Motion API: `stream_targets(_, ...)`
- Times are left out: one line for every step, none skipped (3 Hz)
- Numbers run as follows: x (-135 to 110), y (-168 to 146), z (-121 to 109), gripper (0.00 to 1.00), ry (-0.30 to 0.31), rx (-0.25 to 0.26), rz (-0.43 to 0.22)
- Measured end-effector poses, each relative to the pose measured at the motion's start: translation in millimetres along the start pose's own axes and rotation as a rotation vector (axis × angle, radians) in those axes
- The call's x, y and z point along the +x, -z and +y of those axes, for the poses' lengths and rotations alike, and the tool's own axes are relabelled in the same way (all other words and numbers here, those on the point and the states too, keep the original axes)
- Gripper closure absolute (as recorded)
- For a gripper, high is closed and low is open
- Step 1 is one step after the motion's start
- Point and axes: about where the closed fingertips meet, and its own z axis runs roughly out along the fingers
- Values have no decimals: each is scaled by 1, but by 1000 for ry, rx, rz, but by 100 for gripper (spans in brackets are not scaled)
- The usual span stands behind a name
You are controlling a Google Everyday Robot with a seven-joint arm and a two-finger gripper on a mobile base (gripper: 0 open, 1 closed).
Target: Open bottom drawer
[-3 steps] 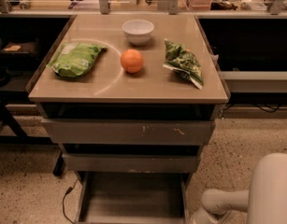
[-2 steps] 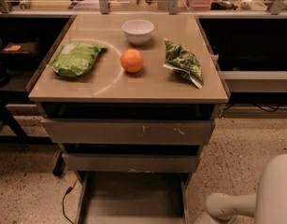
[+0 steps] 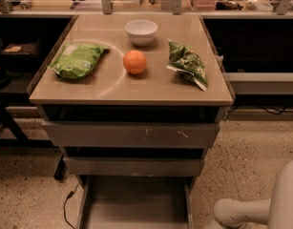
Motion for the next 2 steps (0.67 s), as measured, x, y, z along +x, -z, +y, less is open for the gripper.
stream_targets(-14, -5, -4, 0, 23, -21, -18)
stream_targets(-24, -19, -15, 0, 38, -57, -28)
